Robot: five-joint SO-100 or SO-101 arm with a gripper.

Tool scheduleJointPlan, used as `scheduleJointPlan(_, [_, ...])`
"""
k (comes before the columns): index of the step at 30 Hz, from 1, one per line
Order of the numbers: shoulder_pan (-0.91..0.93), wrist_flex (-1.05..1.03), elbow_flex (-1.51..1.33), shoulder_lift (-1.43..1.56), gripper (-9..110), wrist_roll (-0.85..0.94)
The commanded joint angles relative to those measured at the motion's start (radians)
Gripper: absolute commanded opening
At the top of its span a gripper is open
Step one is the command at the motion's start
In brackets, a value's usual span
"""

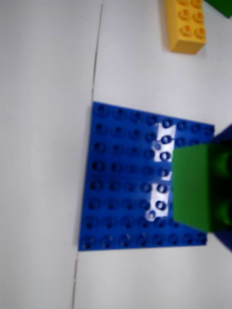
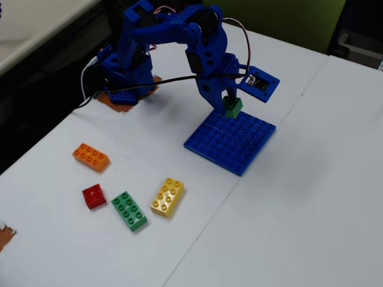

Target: Pick up the 2x2 green block and go up the 8x8 blue block.

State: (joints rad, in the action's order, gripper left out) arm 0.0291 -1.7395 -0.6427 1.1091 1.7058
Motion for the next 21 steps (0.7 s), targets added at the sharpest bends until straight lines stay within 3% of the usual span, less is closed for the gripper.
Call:
scheduleJointPlan(1, [0.008, -0.008, 0.048, 0.017, 7, -0.005])
scheduleJointPlan(21, [0.029, -0.012, 0.028, 0.017, 7, 0.008])
